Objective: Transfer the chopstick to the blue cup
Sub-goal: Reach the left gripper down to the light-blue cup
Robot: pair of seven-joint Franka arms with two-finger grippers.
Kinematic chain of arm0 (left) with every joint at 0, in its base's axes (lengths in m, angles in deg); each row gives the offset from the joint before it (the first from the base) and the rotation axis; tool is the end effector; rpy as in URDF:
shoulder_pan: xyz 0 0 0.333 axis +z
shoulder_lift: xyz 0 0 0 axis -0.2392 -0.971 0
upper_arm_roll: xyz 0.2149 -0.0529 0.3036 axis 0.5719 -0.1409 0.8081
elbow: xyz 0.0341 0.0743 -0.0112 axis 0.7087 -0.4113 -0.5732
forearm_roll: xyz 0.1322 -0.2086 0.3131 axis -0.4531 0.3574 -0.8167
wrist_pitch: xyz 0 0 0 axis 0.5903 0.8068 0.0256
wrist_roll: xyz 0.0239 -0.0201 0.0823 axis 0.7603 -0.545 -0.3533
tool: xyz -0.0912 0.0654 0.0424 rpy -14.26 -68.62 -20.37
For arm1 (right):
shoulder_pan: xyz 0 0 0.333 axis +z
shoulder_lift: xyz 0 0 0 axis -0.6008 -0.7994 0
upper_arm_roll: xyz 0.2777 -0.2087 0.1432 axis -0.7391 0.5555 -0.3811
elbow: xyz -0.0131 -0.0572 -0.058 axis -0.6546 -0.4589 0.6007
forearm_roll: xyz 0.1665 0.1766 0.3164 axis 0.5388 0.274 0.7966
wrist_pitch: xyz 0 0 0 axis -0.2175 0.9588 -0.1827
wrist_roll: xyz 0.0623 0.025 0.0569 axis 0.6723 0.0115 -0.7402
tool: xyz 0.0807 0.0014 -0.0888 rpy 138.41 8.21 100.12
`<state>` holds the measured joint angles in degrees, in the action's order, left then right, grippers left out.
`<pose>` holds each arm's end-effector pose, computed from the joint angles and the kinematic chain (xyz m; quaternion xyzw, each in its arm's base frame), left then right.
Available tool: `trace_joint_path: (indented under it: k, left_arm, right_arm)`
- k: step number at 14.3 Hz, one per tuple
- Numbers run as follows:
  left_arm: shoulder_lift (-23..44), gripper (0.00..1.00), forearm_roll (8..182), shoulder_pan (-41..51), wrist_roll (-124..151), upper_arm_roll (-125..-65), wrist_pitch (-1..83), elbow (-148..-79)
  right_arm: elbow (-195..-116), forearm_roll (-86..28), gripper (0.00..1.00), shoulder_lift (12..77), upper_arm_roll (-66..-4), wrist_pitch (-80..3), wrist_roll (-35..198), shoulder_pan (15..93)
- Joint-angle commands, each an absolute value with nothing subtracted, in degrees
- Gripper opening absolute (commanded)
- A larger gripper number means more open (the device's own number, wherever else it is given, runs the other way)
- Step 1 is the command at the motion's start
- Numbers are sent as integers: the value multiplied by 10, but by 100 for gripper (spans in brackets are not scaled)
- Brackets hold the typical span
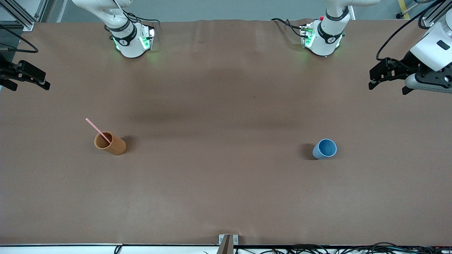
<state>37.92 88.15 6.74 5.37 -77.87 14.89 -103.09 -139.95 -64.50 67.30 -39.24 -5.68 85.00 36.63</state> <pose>0.5443 -0.0840 0.6989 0.9956 -0.0872 0.0277 0.0211 0.5490 -0.0118 0.7125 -0.9999 -0.0008 0.0072 0.0128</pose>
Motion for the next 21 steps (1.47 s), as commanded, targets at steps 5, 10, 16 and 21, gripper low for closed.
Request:
trace_joint_path:
  k: [5,10,16,21]
  left_arm:
    - [372,100,881,70,46,-783,136,-1013]
    - [293,100,885,100,44,-775,176,-1014]
    - [145,100,919,111,49,-779,399,-1081]
    - [118,100,930,110,51,-796,533,-1185]
  right_arm:
    - [-1419,-631,100,681,-394,-61,844,358]
    - [-1495,-589,100,691,-393,-107,792,310]
    - [-1637,-480,95,694,-393,-218,690,220]
    - [-1755,-400,78,695,-392,-324,624,203]
